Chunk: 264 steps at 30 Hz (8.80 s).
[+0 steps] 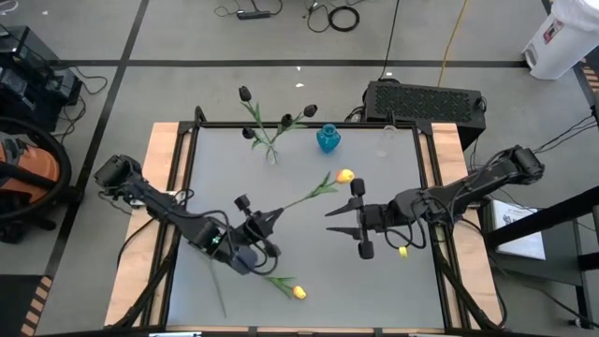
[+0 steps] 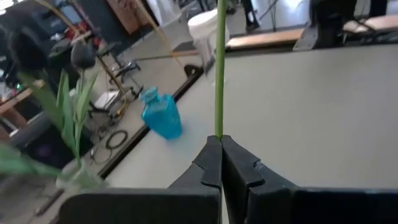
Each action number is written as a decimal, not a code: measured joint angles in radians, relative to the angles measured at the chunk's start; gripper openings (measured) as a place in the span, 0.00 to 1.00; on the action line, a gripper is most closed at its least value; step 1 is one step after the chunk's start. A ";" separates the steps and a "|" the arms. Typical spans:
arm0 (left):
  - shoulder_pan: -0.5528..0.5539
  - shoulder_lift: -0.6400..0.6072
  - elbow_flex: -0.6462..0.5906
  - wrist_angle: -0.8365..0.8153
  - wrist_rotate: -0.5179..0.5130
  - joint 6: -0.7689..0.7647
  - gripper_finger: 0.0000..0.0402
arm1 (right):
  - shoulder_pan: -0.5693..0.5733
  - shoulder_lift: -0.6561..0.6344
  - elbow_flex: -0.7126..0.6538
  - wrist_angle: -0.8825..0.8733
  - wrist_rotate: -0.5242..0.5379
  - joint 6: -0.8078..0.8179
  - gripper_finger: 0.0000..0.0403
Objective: Sort flowers into vase by color
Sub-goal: Put the yellow flower into the right transparent flower vase, then put the flower into the right transparent flower vase
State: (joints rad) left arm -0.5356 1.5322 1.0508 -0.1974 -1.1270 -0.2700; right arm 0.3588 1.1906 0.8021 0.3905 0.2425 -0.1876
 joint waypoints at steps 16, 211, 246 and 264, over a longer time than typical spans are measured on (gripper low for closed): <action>0.061 0.000 0.000 0.450 0.198 0.439 0.00 | 0.000 -0.002 0.000 0.141 0.126 -0.120 0.34; 0.041 -0.346 -0.266 -0.615 0.503 -0.255 0.23 | -0.909 -0.538 0.000 -0.890 -0.197 0.360 0.54; 0.006 0.016 -0.199 -0.122 1.147 0.013 0.23 | -0.536 -0.415 0.000 -0.849 -0.189 0.393 0.54; -0.015 0.121 -0.190 -0.006 1.110 0.012 0.23 | -0.533 -0.332 0.000 -0.823 -0.187 0.405 0.54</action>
State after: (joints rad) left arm -0.5503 1.6533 0.8604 -0.2034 -0.0169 -0.2580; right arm -0.1738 0.8583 0.8021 -0.4320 0.0551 0.2169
